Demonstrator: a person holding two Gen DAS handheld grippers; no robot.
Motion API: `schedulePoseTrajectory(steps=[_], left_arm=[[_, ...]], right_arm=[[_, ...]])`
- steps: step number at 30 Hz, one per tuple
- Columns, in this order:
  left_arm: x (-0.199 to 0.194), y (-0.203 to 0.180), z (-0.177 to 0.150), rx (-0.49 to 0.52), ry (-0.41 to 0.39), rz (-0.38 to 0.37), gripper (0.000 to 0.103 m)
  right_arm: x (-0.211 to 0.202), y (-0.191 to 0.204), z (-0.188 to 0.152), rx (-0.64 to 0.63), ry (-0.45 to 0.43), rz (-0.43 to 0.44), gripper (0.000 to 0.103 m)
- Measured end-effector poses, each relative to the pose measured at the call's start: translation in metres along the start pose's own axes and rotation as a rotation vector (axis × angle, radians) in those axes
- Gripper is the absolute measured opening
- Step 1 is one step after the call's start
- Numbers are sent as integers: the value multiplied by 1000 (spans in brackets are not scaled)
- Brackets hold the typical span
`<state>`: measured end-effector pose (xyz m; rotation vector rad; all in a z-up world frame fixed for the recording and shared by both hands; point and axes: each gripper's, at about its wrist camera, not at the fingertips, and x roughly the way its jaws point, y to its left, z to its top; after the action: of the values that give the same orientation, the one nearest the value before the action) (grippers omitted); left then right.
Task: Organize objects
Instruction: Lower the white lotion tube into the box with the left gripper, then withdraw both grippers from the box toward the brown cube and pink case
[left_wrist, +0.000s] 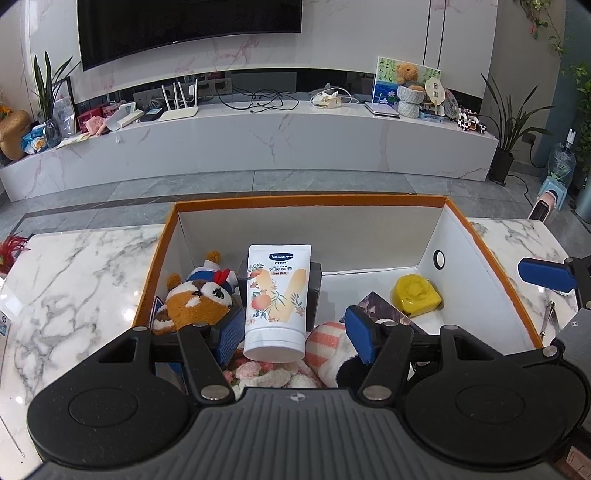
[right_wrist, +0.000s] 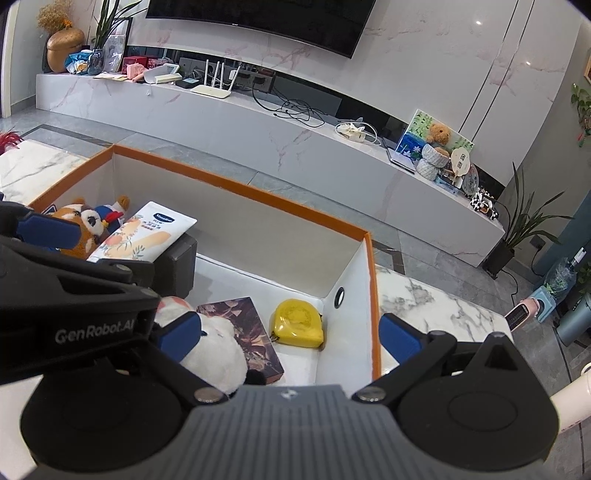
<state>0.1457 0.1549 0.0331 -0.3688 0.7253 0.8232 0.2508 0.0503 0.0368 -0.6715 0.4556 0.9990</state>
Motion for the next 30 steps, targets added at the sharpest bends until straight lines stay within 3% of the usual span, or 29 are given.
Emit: schedulePoseTrajectory(steps=[9,30], left_arm=[[-22,-6,-6,26,-29,18,70],[-111,-7,-34,-3,-168,109,74]], right_arm=[[-21,-4,-5,0,-10,3,102],[-95,-6,-28,235,-34,158,102]])
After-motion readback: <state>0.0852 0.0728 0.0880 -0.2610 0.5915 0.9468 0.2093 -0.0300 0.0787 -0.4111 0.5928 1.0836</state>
